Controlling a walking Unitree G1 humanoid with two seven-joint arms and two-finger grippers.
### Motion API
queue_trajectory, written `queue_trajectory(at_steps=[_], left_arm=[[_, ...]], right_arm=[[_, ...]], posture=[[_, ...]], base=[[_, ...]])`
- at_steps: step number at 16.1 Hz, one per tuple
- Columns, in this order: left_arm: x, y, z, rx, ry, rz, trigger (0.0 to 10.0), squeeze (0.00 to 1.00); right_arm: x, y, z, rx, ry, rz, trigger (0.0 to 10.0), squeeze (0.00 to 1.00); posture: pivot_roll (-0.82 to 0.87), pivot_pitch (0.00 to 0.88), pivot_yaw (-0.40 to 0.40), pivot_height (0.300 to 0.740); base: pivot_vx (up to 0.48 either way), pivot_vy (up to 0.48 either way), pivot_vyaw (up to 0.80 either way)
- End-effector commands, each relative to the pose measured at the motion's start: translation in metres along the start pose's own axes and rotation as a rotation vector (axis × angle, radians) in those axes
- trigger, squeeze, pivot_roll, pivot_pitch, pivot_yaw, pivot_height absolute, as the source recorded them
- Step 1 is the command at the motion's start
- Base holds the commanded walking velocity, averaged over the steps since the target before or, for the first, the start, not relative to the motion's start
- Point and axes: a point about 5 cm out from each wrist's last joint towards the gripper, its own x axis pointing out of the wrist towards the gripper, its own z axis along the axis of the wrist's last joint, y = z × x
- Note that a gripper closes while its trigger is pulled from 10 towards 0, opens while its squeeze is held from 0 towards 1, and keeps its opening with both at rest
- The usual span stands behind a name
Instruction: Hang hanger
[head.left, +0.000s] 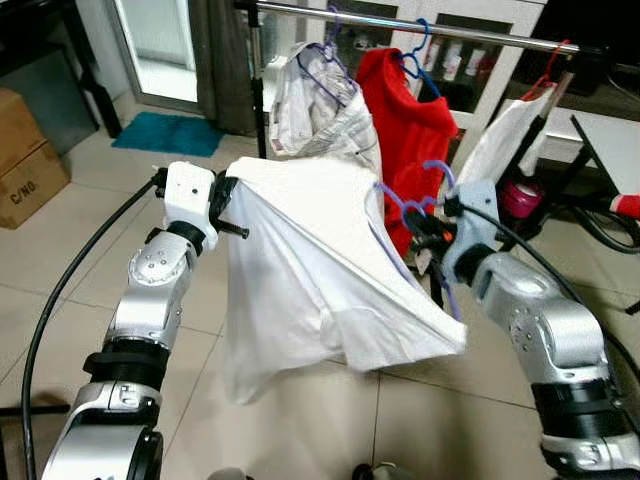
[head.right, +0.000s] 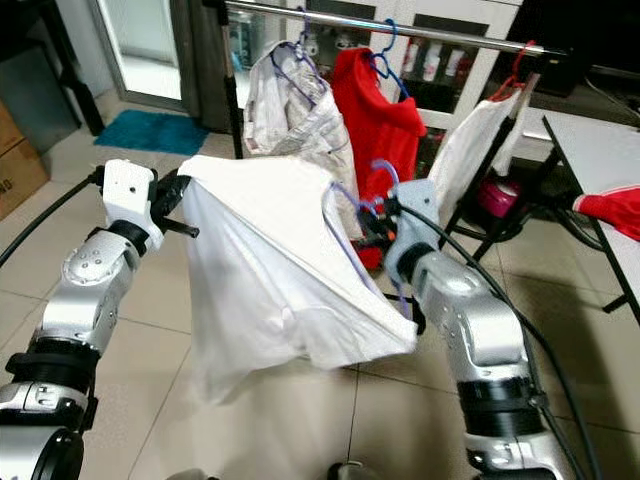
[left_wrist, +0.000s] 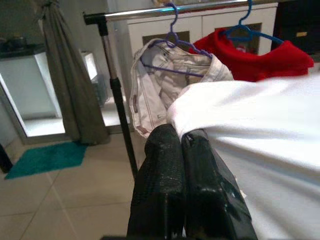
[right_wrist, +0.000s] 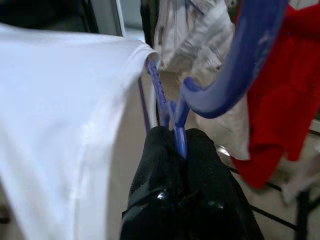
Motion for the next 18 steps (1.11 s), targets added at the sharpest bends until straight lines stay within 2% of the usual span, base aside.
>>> queue_trajectory(at_steps=[1, 3, 6, 12, 13, 14, 17, 18], left_arm=[[0.000, -0.003, 0.002, 0.007, -0.007, -0.023, 0.0, 0.00], [-0.005, -0.023, -0.017, 0.011, 0.088, -0.118, 0.0, 0.00], [-0.010, -0.029, -0.030, 0.041, 0.151, -0.140, 0.0, 0.00], [-0.014, -0.042, -0.026, 0.039, 0.113, -0.245, 0.0, 0.00], [-0.015, -0.047, -0.024, 0.035, 0.097, -0.284, 0.0, 0.00], [-0.017, -0.058, -0.022, 0.046, 0.078, -0.373, 0.0, 0.00], [-0.017, -0.055, -0.023, 0.053, 0.084, -0.349, 0.0, 0.00], [-0.016, -0.042, -0.023, 0.064, 0.102, -0.264, 10.0, 0.00]], right_arm=[[-0.002, -0.004, 0.009, 0.024, -0.052, -0.010, 10.0, 0.00], [-0.003, 0.012, 0.027, 0.093, -0.166, 0.113, 10.0, 0.00], [-0.005, 0.016, 0.039, 0.131, -0.234, 0.169, 10.0, 0.00], [-0.005, 0.011, 0.044, 0.171, -0.265, 0.163, 10.0, 0.00], [-0.005, 0.012, 0.044, 0.171, -0.267, 0.162, 10.0, 0.00], [-0.004, 0.013, 0.045, 0.172, -0.271, 0.163, 10.0, 0.00], [-0.004, 0.014, 0.044, 0.160, -0.270, 0.173, 10.0, 0.00], [-0.004, 0.016, 0.043, 0.122, -0.253, 0.188, 10.0, 0.00]], posture=[[-0.04, 0.019, -0.067, 0.740], [-0.04, 0.016, -0.067, 0.740], [-0.04, 0.013, -0.067, 0.740], [-0.04, 0.000, -0.069, 0.740], [-0.04, 0.000, -0.068, 0.740], [-0.04, 0.000, -0.066, 0.740], [-0.04, 0.000, -0.063, 0.740], [-0.04, 0.000, -0.059, 0.740]], base=[[0.000, 0.000, 0.00], [0.000, 0.000, 0.00], [0.000, 0.000, 0.00], [0.000, 0.000, 0.00], [0.000, 0.000, 0.00], [0.000, 0.000, 0.00], [0.000, 0.000, 0.00], [0.000, 0.000, 0.00]])
